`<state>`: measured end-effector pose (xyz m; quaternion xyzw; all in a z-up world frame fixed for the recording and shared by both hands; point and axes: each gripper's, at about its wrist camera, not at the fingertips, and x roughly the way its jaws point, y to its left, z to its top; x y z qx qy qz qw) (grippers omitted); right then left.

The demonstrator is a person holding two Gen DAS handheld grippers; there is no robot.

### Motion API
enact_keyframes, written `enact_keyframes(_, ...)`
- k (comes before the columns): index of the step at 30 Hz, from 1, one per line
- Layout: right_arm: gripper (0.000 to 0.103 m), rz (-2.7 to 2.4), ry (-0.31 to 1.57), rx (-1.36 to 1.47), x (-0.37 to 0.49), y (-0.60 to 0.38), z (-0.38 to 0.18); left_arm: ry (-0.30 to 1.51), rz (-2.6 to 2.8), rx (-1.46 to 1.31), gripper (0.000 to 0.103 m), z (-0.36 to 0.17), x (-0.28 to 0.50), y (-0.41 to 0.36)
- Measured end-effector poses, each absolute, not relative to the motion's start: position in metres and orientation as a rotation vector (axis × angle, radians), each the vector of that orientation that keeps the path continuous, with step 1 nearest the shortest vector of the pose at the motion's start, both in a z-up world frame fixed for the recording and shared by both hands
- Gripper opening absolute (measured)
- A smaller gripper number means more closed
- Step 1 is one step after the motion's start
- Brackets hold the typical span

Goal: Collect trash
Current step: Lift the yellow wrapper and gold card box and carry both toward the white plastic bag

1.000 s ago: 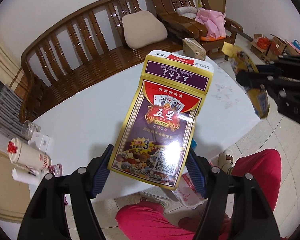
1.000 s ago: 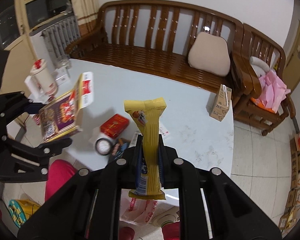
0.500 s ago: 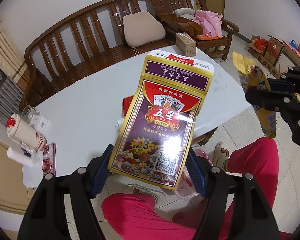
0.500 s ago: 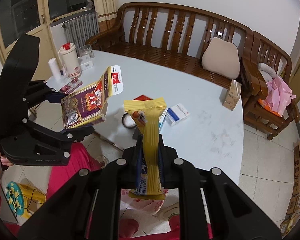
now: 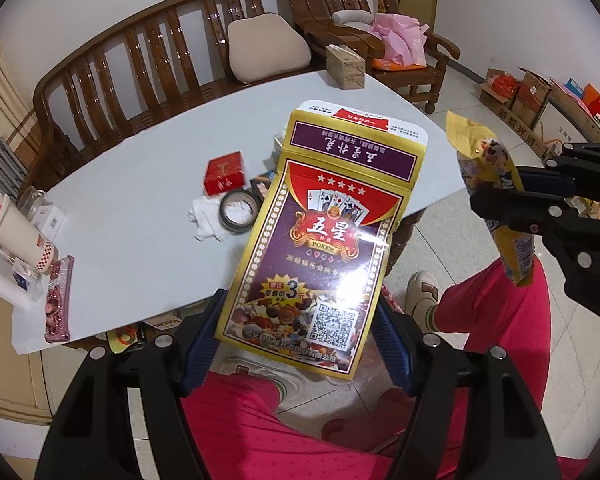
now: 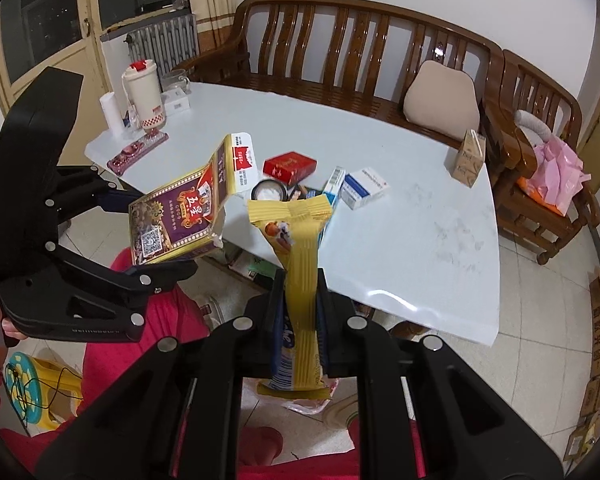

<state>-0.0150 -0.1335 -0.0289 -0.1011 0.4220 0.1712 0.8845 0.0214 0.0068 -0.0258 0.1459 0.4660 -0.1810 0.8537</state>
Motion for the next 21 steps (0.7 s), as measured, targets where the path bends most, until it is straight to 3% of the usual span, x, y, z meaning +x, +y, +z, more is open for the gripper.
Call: enact_keyframes(21,0.014,0.355,0.976,-0.150,-0.021,-0.142,-0.102,1.036,-0.446,0.356,0.068,-0.088,0.014,-0.010)
